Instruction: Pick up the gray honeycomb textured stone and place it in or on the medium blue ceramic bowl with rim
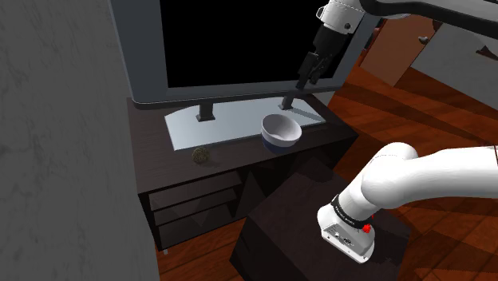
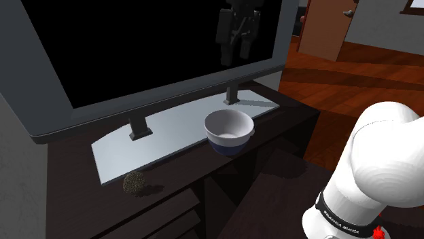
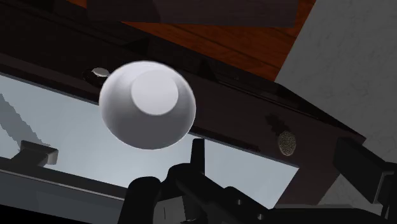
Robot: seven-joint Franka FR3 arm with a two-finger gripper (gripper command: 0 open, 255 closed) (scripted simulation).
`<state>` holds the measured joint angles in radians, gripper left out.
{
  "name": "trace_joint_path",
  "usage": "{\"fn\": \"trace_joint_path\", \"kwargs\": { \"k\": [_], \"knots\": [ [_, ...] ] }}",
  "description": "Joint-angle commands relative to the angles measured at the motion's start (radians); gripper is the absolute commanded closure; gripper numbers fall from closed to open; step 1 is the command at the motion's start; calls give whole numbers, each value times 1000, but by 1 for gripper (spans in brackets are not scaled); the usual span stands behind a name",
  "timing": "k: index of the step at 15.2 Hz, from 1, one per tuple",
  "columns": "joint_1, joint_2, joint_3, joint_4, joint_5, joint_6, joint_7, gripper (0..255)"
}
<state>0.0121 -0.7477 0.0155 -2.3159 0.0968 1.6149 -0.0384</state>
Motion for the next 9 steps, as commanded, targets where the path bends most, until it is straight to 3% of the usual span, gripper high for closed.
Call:
{"fn": "trace_joint_path", "kwargs": {
  "k": [1,9],
  "knots": [
    [0,0,0,0,0,0,0,0],
    [25,82,221,-115,-26,268,178,0]
  ]
}}
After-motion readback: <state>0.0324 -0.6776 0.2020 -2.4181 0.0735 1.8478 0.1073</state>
